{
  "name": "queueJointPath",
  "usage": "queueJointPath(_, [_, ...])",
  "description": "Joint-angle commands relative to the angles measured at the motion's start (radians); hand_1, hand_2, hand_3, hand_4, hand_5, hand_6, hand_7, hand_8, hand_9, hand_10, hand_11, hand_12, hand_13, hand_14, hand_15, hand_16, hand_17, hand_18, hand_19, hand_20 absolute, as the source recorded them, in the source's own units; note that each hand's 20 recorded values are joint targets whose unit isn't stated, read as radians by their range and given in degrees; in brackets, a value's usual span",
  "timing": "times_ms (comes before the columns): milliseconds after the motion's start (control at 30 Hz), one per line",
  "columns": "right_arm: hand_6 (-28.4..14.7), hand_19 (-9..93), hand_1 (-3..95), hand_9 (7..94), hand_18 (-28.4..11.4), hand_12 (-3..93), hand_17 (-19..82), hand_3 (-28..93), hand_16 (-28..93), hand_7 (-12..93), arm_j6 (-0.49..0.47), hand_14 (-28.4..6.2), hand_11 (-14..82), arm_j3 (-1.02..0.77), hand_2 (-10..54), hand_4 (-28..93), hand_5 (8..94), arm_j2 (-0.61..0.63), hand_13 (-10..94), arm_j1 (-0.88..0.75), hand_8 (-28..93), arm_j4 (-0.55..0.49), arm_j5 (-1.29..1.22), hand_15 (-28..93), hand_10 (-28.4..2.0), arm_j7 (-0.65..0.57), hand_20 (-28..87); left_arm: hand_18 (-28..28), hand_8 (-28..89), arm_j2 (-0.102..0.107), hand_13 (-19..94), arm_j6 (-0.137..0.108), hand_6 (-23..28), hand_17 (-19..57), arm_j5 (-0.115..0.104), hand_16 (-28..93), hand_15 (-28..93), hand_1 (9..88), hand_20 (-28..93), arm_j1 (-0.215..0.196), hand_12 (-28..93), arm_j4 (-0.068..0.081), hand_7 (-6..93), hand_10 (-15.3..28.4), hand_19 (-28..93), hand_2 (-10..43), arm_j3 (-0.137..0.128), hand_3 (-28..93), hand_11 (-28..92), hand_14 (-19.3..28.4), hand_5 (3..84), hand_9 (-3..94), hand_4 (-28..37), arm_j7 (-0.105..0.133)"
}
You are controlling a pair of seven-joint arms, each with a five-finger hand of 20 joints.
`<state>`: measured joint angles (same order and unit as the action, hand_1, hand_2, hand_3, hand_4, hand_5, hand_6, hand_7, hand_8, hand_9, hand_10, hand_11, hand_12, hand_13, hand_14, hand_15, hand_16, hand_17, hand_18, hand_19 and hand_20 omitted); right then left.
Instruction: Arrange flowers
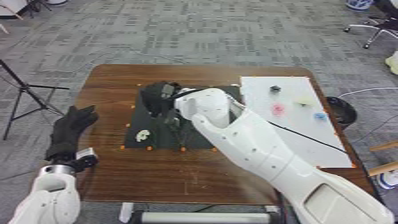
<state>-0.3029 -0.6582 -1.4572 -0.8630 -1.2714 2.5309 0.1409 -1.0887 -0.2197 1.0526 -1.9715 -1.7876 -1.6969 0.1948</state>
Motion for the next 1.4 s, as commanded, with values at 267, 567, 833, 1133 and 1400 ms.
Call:
queueJointPath(267, [5.3, 93, 55.8, 80.9, -15.1, 20.3, 55, 57, 32, 20, 0.187, -3.0, 5.6, 0.019, -6.4, -19, 74.8, -0.026, 85, -0.043, -1, 0.035, -0.006, 64, -6.8, -0.083, 55, 11.7, -6, -0.004, 39, 0.004, 4.7, 7.2, 0.008, 1, 17, 18.6, 18, 0.017, 12, -0.009, 11.8, 15.3, 11, 13.4, 0.016, 59, 20, 17.9, 50.4, 49.1, -28.3, 0.001])
queueJointPath(567, [3.2, 93, 54.6, 70.8, -14.6, 12.5, 55, 52, 32, 17, 0.092, -2.6, 9.0, -0.010, -1.2, -15, 67.4, -0.031, 85, -0.068, -1, 0.027, 0.026, 63, -7.2, -0.095, 55, 11.7, -6, -0.013, 39, 0.013, 4.7, 7.2, 0.003, 1, 17, 18.9, 18, -0.001, 12, -0.010, 11.6, 15.3, 11, 13.3, 0.000, 59, 20, 17.9, 50.3, 48.9, -28.3, 0.010])
queueJointPath(833, [1.8, 93, 48.8, 65.2, -15.1, 11.1, 54, 56, 32, 16, -0.008, -3.1, 8.8, -0.039, -0.6, -16, 62.2, -0.027, 83, -0.082, -1, 0.021, 0.059, 62, -8.3, -0.093, 53, 11.7, -6, -0.021, 39, 0.029, 4.7, 7.1, 0.009, 1, 17, 18.8, 18, -0.010, 12, -0.008, 11.7, 15.3, 11, 13.2, -0.011, 59, 20, 17.8, 50.3, 48.9, -28.3, 0.011])
queueJointPath(1133, [2.2, 93, 43.4, 57.9, -15.1, 12.1, 52, 60, 31, 16, -0.004, -3.4, 7.8, -0.011, -0.8, -14, 56.6, -0.005, 82, -0.040, -10, 0.006, 0.001, 63, -11.4, -0.113, 51, 11.7, -6, -0.021, 39, 0.031, 4.8, 7.1, 0.012, 1, 17, 18.7, 18, -0.010, 12, -0.007, 11.7, 15.4, 11, 13.1, -0.006, 59, 20, 17.9, 50.3, 48.9, -28.3, 0.004])
queueJointPath(1400, [3.0, 93, 40.2, 52.5, -15.2, 11.6, 52, 63, 30, 15, 0.056, -3.4, 6.6, 0.046, -3.1, -13, 51.0, 0.040, 81, 0.038, -10, -0.036, -0.133, 63, -12.2, -0.175, 50, 11.8, -6, -0.016, 39, 0.024, 4.8, 7.0, 0.012, 1, 18, 18.6, 18, -0.002, 12, -0.010, 11.8, 15.4, 11, 13.1, 0.008, 60, 20, 17.9, 50.4, 48.9, -28.3, -0.015])
